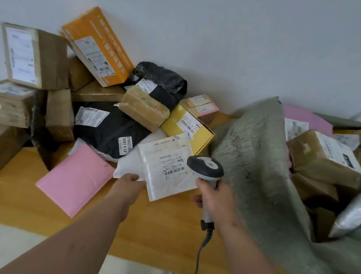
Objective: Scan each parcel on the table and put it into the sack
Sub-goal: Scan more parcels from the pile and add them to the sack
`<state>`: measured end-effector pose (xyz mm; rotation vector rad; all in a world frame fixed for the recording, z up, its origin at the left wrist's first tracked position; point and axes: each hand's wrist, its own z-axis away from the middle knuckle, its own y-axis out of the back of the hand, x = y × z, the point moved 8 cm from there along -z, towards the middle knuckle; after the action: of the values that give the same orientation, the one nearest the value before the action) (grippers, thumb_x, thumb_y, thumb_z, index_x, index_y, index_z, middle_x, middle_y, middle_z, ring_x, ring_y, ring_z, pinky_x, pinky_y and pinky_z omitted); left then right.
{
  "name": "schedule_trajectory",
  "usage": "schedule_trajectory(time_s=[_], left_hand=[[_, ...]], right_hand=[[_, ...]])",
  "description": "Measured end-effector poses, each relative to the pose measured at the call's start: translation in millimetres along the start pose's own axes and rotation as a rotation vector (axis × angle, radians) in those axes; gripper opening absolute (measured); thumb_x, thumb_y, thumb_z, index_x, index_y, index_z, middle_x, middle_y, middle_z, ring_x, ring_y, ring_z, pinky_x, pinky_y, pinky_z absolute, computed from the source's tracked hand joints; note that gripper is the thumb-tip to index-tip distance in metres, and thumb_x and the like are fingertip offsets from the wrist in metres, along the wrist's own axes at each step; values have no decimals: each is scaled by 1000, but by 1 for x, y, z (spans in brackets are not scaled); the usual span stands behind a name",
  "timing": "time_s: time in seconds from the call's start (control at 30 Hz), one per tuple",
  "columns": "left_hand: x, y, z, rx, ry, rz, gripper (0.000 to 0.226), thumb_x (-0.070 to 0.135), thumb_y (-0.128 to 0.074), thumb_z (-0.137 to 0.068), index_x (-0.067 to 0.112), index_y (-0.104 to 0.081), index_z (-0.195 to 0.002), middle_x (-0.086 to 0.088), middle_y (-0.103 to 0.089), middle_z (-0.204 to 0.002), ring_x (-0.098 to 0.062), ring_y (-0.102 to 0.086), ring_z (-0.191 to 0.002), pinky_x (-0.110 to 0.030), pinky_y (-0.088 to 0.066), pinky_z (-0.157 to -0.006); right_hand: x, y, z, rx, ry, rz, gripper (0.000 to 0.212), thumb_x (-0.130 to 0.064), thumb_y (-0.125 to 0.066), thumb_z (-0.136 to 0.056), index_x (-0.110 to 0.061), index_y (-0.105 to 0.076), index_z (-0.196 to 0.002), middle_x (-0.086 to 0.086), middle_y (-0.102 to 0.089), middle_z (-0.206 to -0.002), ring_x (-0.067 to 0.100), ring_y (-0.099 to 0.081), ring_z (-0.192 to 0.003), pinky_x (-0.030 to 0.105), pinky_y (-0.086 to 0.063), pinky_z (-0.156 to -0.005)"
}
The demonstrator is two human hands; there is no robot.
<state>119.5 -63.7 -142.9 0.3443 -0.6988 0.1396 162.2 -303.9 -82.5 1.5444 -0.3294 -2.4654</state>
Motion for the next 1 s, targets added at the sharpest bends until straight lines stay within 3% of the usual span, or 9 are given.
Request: schedule_trajectory(time_s=[0.07,0.17,0.27,0.43,0.5,0.63,0.73,0.9,1.0], left_hand=[[-3,-5,-11,-5,31,25,53,24,-63,-94,19,-44,-144,-8,-53,-133,-28,-55,-115,-49,-44,-105],[-4,-11,-23,-2,44,53,54,21,-66,-92,18,-45,-142,-7,-54,-131,-29,-53,-119,-49,-42,-107],[-4,-19,-30,-1,54,63,47,20,-66,-93,17,-49,-136,-6,-56,-129,-27,-52,-120,-48,-42,-108],[-1,-27,-37,16,64,153,24,13,-61,-96,12,-59,-119,-6,-65,-114,-28,-60,-109,-37,-47,-87],[2,-26,-37,33,45,208,15,12,-59,-97,14,-62,-111,-5,-67,-109,-25,-63,-102,-38,-51,-86],[14,-20,-36,51,-31,255,14,14,-57,-98,23,-66,-95,-5,-71,-102,-28,-67,-98,-48,-55,-90],[25,-11,-30,81,-94,288,19,13,-55,-99,27,-66,-92,-1,-71,-99,-26,-68,-96,-48,-55,-91],[38,11,-20,139,-154,357,19,15,-55,-100,29,-66,-93,-1,-71,-102,-24,-68,-97,-46,-56,-88],[42,20,-13,149,-180,360,19,16,-54,-100,28,-66,-90,0,-71,-99,-26,-68,-97,-48,-56,-90]], right_hand=[[6,-3,-12,-20,-18,13,13,-21,-65,-93,-19,-61,-106,6,-73,-83,11,-70,-64,21,-55,-55],[13,-8,-31,-28,-39,38,9,-22,-66,-92,-22,-63,-100,6,-73,-82,16,-72,-69,32,-58,-63],[20,-14,-48,-50,-75,79,11,-29,-67,-92,-24,-64,-101,6,-74,-87,8,-70,-62,24,-52,-55],[35,-23,-59,-109,-157,39,14,-29,-69,-90,-21,-67,-101,8,-75,-82,12,-69,-60,29,-57,-58],[37,-26,-59,-122,-166,13,5,-26,-68,-91,-27,-64,-93,10,-75,-81,14,-69,-60,33,-58,-62],[38,-28,-56,-130,-172,-48,10,-25,-69,-91,-33,-63,-91,3,-73,-90,23,-73,-70,42,-60,-69],[35,-28,-51,-140,-170,-93,2,-23,-70,-89,-24,-68,-90,2,-71,-89,25,-71,-69,39,-57,-66],[23,-30,-39,-156,-154,-115,11,-17,-67,-87,-8,-65,-81,7,-63,-66,24,-61,-60,38,-50,-63],[13,-32,-26,-160,-122,-136,12,-12,-64,-87,-4,-60,-78,11,-58,-67,24,-56,-56,36,-45,-59]])
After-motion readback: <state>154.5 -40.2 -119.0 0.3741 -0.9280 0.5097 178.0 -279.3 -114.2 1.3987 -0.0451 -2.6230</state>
